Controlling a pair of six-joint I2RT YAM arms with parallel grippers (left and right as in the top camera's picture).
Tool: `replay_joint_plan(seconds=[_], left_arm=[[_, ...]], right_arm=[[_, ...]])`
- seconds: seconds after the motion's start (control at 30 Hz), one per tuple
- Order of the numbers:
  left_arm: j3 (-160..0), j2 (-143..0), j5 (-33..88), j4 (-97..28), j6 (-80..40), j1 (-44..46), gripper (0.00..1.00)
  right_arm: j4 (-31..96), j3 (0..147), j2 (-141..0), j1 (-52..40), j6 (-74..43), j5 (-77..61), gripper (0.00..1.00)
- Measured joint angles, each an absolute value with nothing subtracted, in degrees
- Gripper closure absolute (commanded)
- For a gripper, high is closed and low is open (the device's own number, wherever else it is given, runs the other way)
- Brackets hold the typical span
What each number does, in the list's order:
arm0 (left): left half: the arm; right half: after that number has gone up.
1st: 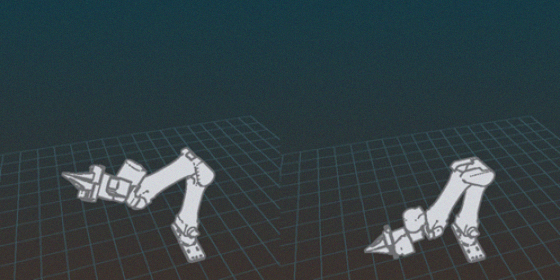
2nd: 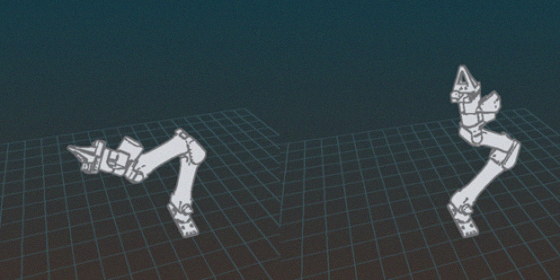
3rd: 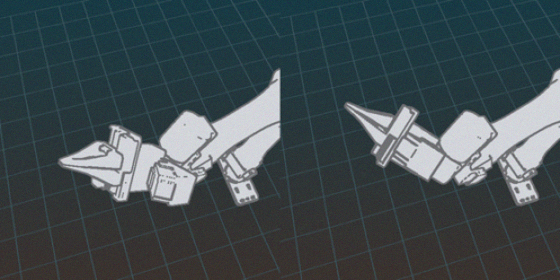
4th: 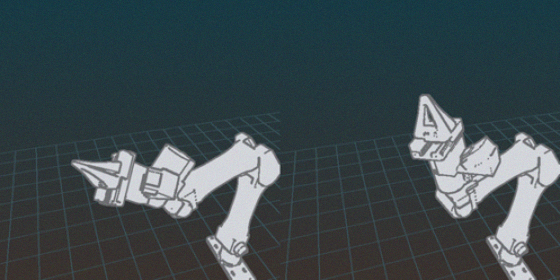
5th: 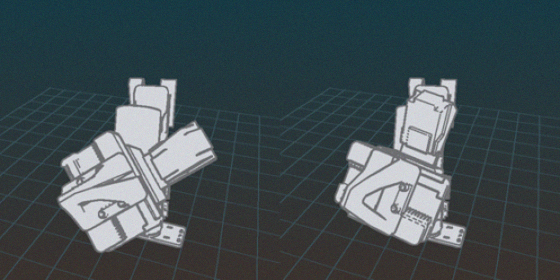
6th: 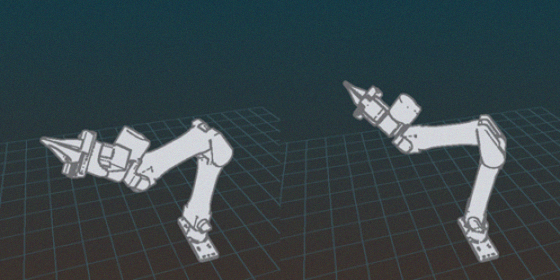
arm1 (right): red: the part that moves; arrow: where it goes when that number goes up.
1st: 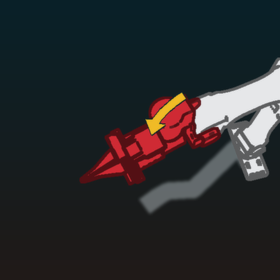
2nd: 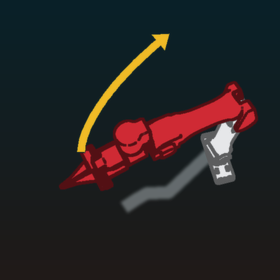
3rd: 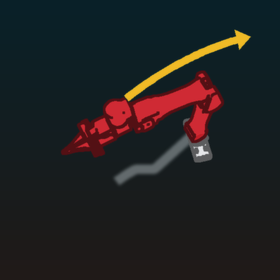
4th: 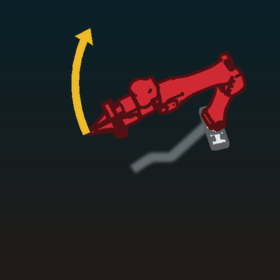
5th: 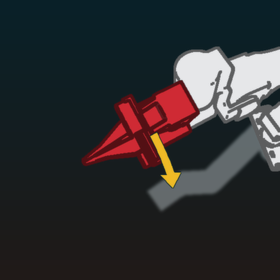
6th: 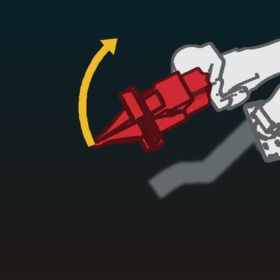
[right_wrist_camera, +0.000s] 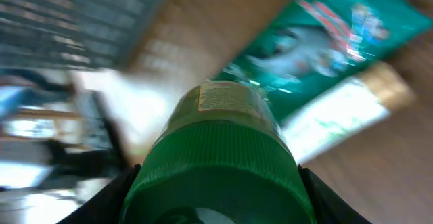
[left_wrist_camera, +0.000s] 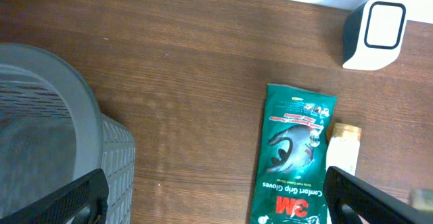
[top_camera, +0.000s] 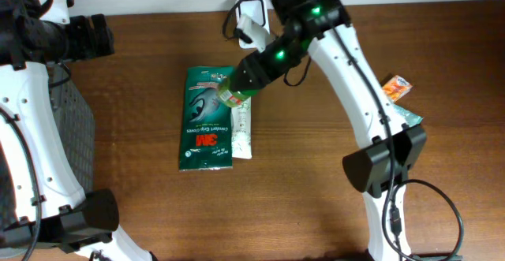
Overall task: Scan the item barcode
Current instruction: 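Lift the green-lidded jar and tilt it toward the scanner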
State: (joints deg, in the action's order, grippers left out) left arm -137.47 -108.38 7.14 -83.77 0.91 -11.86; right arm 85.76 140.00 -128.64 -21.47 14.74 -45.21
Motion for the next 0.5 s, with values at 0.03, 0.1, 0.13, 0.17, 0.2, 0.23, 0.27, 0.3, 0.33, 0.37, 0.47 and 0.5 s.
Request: replay_joint_plan(seconds=[0.03, 0.1, 0.13, 0.17, 0.2, 0.23, 0.27, 0.3, 0.33, 0.37, 0.47, 0.5], left_arm=[[-137.47, -108.38, 7.14, -83.77, 0.91, -11.86, 0.01], [-137.47, -108.38, 7.14, -83.77, 0.89, -11.86, 0.01], [-137.47, -108.38, 7.11, -83.77, 0.91, -11.86, 0.01], [-137.47, -108.38, 7.11, -83.77, 0.91, -11.86, 0.01], [-137.47, -108.38, 7.14, -83.77, 0.91, -11.86, 0.01], [-137.47, -108.38, 7.14, -83.77, 0.91, -11.86, 0.01], [-137.47, -108.38, 7.14, -83.77, 0.91, -11.86, 0.01], [-137.47, -108.38, 7.14, -83.77, 0.91, -11.86, 0.01], [-137.47, -108.38, 7.14, -83.77, 0.91, -11.86, 0.01], [-137.47, -108.38, 7.14, -83.77, 0.91, -11.86, 0.01], [-137.47, -108.38, 7.14, -83.77, 0.91, -11.86, 0.01], [-137.47, -108.38, 7.14, -83.77, 0.91, -11.86, 0.01]], right_arm=[[86.04, 140.0, -128.64, -20.47, 14.76, -48.66, 0.52], [86.67, 140.03, -128.64, -18.26, 14.76, -55.66, 0.52], [87.02, 140.03, -128.64, -17.12, 14.72, -58.98, 0.52], [87.24, 140.03, -128.64, -16.25, 14.68, -61.63, 0.53], [87.48, 140.05, -128.64, -15.38, 14.68, -64.05, 0.53], [87.66, 140.05, -128.64, -14.59, 14.63, -66.13, 0.53], [87.72, 140.05, -128.64, -13.89, 14.52, -67.88, 0.53], [87.77, 140.05, -128.64, -13.3, 14.52, -68.99, 0.53], [87.85, 140.05, -128.64, -12.82, 14.46, -69.78, 0.53], [87.85, 140.05, -128.64, -12.4, 14.35, -70.43, 0.53], [87.88, 140.05, -128.64, -12.4, 14.11, -70.43, 0.57], [87.88, 140.05, -128.64, -12.45, 14.15, -69.95, 0.58]])
